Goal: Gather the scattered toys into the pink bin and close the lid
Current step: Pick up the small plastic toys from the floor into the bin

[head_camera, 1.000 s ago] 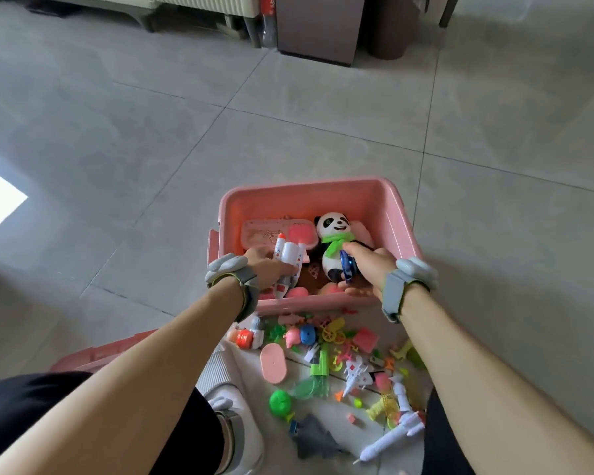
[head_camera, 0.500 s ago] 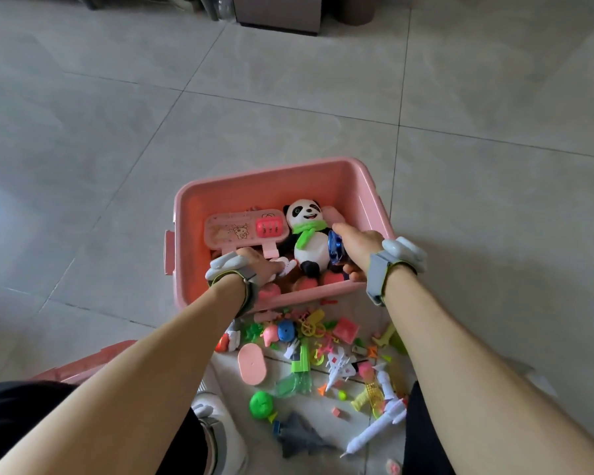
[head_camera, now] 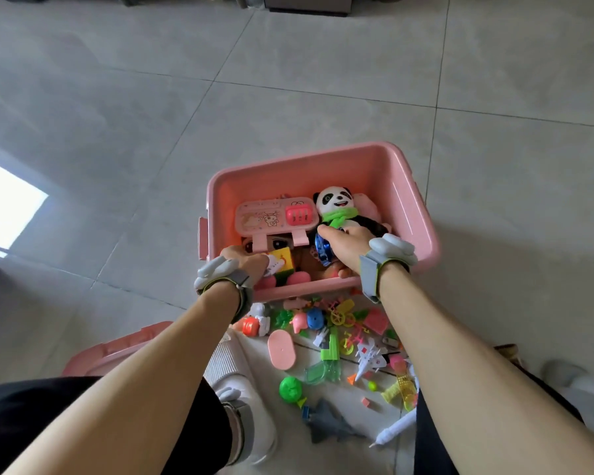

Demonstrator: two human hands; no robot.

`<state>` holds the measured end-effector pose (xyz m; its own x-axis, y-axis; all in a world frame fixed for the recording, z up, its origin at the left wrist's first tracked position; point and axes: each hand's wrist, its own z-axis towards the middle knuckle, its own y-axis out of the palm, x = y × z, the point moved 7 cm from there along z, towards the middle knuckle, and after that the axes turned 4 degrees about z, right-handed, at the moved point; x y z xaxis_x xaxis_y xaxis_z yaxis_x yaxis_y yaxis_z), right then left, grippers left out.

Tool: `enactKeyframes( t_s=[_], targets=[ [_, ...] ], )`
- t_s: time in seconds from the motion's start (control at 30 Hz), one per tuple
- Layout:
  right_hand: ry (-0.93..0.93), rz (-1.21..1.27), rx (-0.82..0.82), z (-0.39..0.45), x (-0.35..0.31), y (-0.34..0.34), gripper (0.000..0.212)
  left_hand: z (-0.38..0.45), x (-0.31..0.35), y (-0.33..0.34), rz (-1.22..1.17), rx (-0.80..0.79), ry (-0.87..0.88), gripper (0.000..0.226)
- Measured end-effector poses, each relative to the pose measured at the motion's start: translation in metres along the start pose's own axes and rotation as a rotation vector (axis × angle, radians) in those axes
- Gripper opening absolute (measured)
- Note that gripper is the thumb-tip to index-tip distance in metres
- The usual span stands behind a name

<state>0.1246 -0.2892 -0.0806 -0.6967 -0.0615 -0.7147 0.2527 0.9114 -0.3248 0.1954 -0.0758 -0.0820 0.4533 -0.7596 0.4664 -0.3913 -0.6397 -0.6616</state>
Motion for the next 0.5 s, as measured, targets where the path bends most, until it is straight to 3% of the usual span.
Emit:
enactKeyframes(
  t_s=[0.17,0.33,0.5],
  targets=[
    [0.011,0.016,-0.022,-0.003,0.009,0.032,0.051,-0.001,-0.008,-0.024,0.177,0.126,0.003,0.024],
    [-0.002,0.025,-0.024,-0.009,0.002,0.041,0.062,0.003,-0.006,-0.016,0.265,0.107,0.067,0.022],
    [0.013,0.030,-0.037,-0.010,0.002,0.042,0.063,0.011,0.003,0.000,0.518,-0.018,0.179,0.012]
  ],
)
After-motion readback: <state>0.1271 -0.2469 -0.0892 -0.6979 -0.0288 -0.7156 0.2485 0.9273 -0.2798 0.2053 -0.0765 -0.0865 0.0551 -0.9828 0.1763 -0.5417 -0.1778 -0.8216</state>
